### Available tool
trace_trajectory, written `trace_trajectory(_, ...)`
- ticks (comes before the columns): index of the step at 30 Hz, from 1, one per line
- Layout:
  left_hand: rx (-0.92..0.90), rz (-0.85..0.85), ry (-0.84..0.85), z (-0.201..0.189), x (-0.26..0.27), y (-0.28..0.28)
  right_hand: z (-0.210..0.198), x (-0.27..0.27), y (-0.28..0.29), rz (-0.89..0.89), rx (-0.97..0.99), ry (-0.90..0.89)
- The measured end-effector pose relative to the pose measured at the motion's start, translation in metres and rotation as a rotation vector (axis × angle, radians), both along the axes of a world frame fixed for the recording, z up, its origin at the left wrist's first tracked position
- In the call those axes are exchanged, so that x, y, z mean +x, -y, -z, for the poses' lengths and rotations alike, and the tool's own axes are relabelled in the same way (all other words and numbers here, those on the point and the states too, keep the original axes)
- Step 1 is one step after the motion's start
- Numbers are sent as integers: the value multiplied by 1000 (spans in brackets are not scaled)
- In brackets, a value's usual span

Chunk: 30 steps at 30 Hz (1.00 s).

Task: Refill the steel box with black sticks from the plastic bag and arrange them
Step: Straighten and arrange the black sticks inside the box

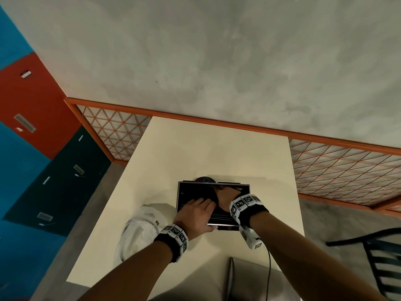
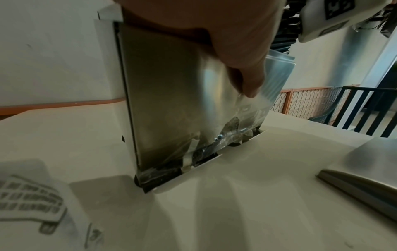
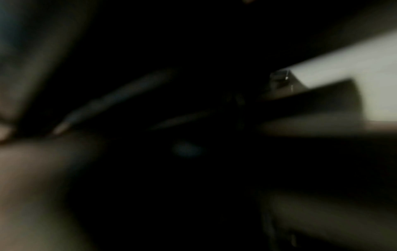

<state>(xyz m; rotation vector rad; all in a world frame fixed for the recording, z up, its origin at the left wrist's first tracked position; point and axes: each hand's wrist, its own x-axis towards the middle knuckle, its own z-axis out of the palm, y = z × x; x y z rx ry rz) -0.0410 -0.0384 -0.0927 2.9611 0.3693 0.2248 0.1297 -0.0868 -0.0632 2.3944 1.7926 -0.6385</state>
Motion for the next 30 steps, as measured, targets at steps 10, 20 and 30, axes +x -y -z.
trace_trajectory(10, 5, -10, -34, 1, 0, 0, 3, 16, 0, 23, -119, -56)
trace_trajectory(20, -4, -6, -29, 1, 1, -3, -10, 15, -5, -46, -124, -98)
trace_trajectory(30, 14, 19, -14, 5, 5, -9, -15, 5, -5, -208, -112, 201)
